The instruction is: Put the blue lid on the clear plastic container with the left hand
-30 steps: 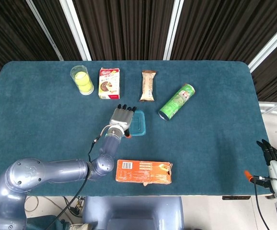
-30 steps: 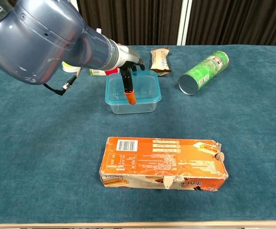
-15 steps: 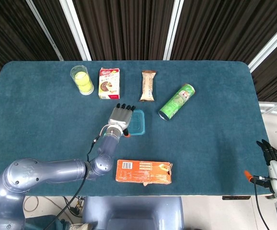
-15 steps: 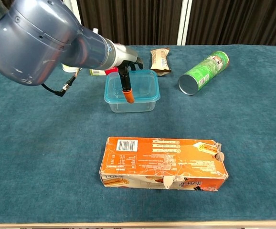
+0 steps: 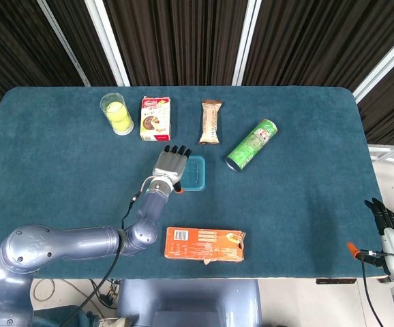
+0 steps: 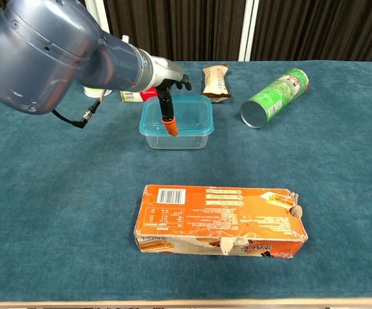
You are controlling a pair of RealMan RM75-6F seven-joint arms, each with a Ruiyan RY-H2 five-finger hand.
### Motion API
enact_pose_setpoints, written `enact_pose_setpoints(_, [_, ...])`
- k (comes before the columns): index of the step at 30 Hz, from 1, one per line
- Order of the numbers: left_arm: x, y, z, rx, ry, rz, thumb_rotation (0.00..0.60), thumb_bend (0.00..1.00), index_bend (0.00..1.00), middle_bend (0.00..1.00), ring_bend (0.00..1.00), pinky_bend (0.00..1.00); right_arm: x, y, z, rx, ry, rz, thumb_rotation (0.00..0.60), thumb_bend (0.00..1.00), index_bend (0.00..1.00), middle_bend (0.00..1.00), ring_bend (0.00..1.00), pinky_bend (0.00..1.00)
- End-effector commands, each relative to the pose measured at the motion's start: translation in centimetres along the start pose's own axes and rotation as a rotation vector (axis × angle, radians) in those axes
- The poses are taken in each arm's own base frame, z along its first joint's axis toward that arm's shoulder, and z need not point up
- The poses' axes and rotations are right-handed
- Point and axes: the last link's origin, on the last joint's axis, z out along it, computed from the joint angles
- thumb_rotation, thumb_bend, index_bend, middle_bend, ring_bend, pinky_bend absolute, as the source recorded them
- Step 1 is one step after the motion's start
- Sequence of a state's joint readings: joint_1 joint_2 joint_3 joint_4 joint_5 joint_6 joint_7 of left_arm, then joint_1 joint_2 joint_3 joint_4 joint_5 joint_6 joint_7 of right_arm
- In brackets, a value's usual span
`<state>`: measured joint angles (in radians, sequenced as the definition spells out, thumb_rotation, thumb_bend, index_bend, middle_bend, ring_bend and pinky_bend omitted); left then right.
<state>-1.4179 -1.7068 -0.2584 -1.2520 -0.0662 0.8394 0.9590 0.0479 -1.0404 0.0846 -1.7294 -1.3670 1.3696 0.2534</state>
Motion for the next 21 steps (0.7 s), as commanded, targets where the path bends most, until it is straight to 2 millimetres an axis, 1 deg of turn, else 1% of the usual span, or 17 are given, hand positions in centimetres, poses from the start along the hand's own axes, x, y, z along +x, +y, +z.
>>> enact_pose_setpoints(1, [0.1,-0.1,-0.1,-0.002,0.007,0.004,0.600,0.14,0.02,0.00,0.00,0.01,0.0,0.0,0.0,0.001,0.000,-0.001,0.600,0.29,0.10,0.00,0.00,0.00])
enact_pose_setpoints(9, [0.5,-0.2,-0.6,-0.018,0.043,0.030,0.600,0.13,0.02,0.00,0.00,0.01,0.0,0.0,0.0,0.002,-0.001,-0.002,0.600,0.29,0.10,0.00,0.00,0.00])
enact_pose_setpoints(14, [0.7,-0.6,-1.4,-0.037,0.100,0.071,0.600,0.13,0.03,0.01,0.00,0.01,0.0,0.0,0.0,0.002,0.000,-0.004,0.600,0.29,0.10,0.00,0.00,0.00])
enact_pose_setpoints(17, [0.9,-1.2,-1.8,-0.044,0.147,0.086,0.600,0.15,0.08,0.06,0.00,0.01,0.0,0.0,0.0,0.002,0.001,-0.003,0.600,0.29,0.10,0.00,0.00,0.00])
enact_pose_setpoints(21, [0.9,-2.3,-1.8,-0.076,0.195,0.078,0.600,0.25,0.17,0.20,0.00,0.01,0.0,0.0,0.0,-0.001,0.001,-0.001,0.600,0.29,0.10,0.00,0.00,0.00])
